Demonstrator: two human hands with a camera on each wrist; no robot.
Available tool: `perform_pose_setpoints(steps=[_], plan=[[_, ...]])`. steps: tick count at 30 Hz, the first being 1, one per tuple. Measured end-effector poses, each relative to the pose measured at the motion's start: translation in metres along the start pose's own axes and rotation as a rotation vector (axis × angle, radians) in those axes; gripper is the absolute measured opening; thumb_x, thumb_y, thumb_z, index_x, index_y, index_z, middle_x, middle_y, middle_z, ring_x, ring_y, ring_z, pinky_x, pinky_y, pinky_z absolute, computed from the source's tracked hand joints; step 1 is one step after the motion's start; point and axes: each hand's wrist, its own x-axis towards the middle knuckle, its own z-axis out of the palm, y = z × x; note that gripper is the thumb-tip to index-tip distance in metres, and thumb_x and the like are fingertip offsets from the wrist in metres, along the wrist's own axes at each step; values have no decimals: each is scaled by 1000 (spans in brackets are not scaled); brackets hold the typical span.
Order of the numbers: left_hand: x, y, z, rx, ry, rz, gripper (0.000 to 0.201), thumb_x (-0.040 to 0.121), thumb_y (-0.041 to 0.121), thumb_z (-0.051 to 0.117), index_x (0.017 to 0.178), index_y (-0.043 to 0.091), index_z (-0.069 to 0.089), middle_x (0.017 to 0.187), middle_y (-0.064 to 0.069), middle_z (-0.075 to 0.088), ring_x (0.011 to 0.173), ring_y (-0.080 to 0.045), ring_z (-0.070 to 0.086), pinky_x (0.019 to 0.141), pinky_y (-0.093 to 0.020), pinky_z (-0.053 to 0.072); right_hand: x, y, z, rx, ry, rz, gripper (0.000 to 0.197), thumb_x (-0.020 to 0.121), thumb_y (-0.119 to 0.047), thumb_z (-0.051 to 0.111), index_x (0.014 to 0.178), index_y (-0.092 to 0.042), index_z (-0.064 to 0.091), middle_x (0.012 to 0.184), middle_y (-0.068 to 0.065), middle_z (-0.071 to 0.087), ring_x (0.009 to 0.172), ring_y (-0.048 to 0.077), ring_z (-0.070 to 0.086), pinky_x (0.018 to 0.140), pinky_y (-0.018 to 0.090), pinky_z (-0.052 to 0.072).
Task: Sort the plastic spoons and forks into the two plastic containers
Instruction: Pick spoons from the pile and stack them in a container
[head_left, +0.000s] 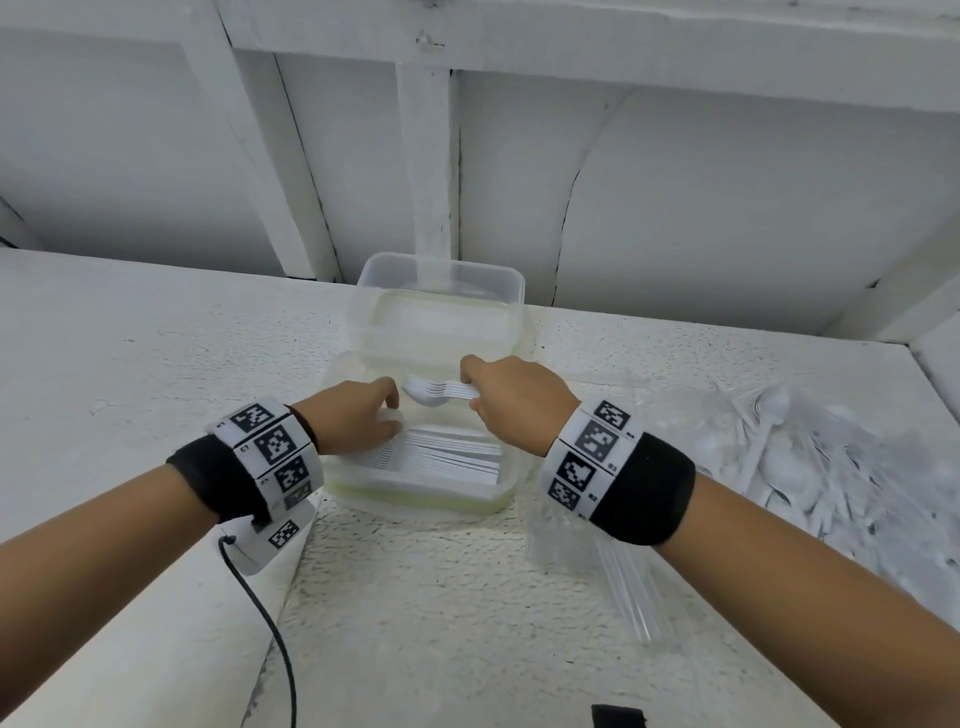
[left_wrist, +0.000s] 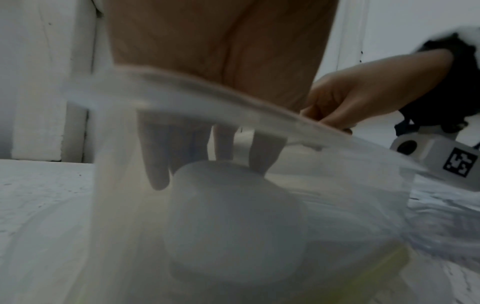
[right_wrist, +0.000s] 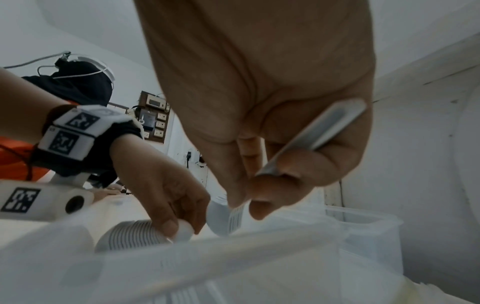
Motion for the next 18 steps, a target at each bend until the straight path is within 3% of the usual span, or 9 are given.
perform_pose_setpoints(steps=[4, 7, 10, 12, 15, 18], plan=[[-3, 1, -4, -21, 35, 37, 31, 94, 22, 49, 121, 8, 53, 121, -10, 56, 109, -24, 52, 85, -24, 35, 10, -6, 8, -25, 13, -4, 19, 95, -6, 46, 114, -8, 44, 77, 5, 44, 65, 24, 46, 46, 27, 26], [-6, 2, -4, -35, 20, 66, 30, 95, 12, 42, 121, 4, 55, 120, -14, 55, 109, -26, 50, 87, -23, 33, 17, -10, 15, -32, -18, -15, 19, 95, -7, 46, 113, -7, 45, 76, 5, 42, 68, 24, 46, 51, 29, 31], [-6, -2, -5, -49, 40, 91, 27, 94, 14, 47, 119, 8, 56, 119, -9, 57, 108, -22, 51, 84, -20, 33, 21, -12, 22, -28, -58, -24, 18, 96, -6, 43, 113, -4, 44, 67, 1, 32, 69, 24, 44, 54, 30, 31], [-6, -4, -5, -58, 61, 111, 21, 94, 19, 52, 108, 8, 63, 112, -6, 63, 96, -15, 52, 78, -18, 33, 23, -11, 25, -24, -67, -36, 19, 96, -5, 42, 115, -4, 43, 67, 0, 30, 68, 23, 43, 52, 29, 29], [-7, -4, -4, -47, 52, 127, 20, 93, 21, 55, 101, 8, 68, 107, -4, 68, 95, -15, 57, 80, -17, 36, 27, -11, 24, -12, -83, -63, 23, 96, -5, 41, 120, -5, 43, 81, 7, 48, 74, 25, 48, 60, 32, 37], [-8, -2, -6, -19, 28, 141, 24, 94, 14, 49, 109, 11, 68, 112, -2, 67, 100, -14, 57, 81, -14, 34, 31, -11, 25, 18, -105, -84, 27, 96, -5, 41, 122, -8, 44, 102, 14, 59, 87, 31, 58, 72, 37, 49]])
